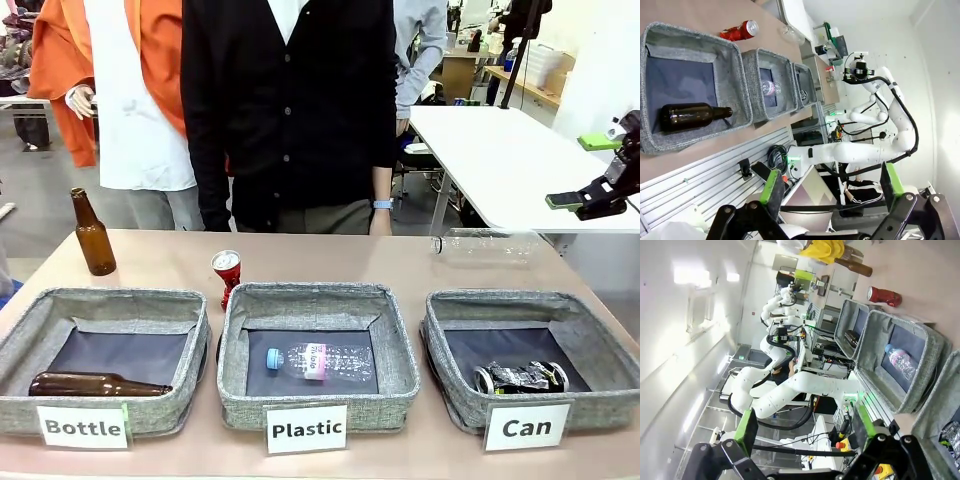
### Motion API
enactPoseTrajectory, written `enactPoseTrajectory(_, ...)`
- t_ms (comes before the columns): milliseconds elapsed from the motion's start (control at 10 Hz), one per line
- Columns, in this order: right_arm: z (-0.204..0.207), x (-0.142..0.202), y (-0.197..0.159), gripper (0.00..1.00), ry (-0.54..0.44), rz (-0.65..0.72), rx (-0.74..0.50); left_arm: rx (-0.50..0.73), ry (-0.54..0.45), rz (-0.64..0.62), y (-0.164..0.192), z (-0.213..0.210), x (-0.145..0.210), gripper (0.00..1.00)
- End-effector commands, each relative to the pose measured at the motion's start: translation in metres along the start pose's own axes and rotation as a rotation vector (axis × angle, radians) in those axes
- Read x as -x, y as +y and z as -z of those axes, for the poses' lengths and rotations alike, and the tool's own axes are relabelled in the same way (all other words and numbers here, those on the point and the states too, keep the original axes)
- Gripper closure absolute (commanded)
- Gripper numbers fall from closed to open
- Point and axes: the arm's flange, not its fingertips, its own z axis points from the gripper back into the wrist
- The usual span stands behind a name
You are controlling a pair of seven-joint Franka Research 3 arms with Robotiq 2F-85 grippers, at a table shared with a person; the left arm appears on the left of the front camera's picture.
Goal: Sort the can waste into the basket.
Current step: Pick up the can waste from the table and place it in the right Fabric basket.
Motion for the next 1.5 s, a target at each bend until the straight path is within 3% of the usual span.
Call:
enactPoseTrajectory(0, -0.003, 0.000, 0.001, 0.00, 0.018, -0.025, 0.000, -0.047, 0.098, 0.056, -0.011, 0.016, -0.010, 0.00)
enactPoseTrajectory(300, -0.003, 0.000, 0.001, 0.00, 0.018, -0.025, 0.000, -0.247, 0.352, 0.117, -0.051, 0.092, -0.070, 0.00)
enactPoseTrajectory(500, -0.003, 0.000, 0.001, 0.00, 0.018, -0.025, 0.000, -0.299, 0.465, 0.252, -0.061, 0.150, -0.088, 0.00)
enactPoseTrajectory(600, -0.003, 0.000, 0.001, 0.00, 0.018, -0.025, 0.000, -0.319, 0.436, 0.343, -0.060, 0.179, -0.090, 0.00)
enactPoseTrajectory(800, -0.003, 0.000, 0.001, 0.00, 0.018, -0.025, 0.000, -0.302, 0.503, 0.772, -0.049, 0.230, -0.096, 0.00)
enactPoseTrajectory(900, -0.003, 0.000, 0.001, 0.00, 0.018, -0.025, 0.000, -0.226, 0.492, 0.889, -0.040, 0.244, -0.105, 0.00)
enactPoseTrajectory(1000, -0.003, 0.000, 0.001, 0.00, 0.018, -0.025, 0.000, -0.140, 0.440, 0.938, -0.032, 0.252, -0.115, 0.00)
enactPoseTrajectory(1100, -0.003, 0.000, 0.001, 0.00, 0.018, -0.025, 0.000, -0.148, 0.383, 0.954, -0.024, 0.265, -0.128, 0.00)
enactPoseTrajectory(1300, -0.003, 0.000, 0.001, 0.00, 0.018, -0.025, 0.000, -0.271, 0.190, 0.954, -0.017, 0.271, -0.156, 0.00)
enactPoseTrajectory(1400, -0.003, 0.000, 0.001, 0.00, 0.018, -0.025, 0.000, -0.242, 0.366, 0.955, -0.029, 0.264, -0.128, 0.00)
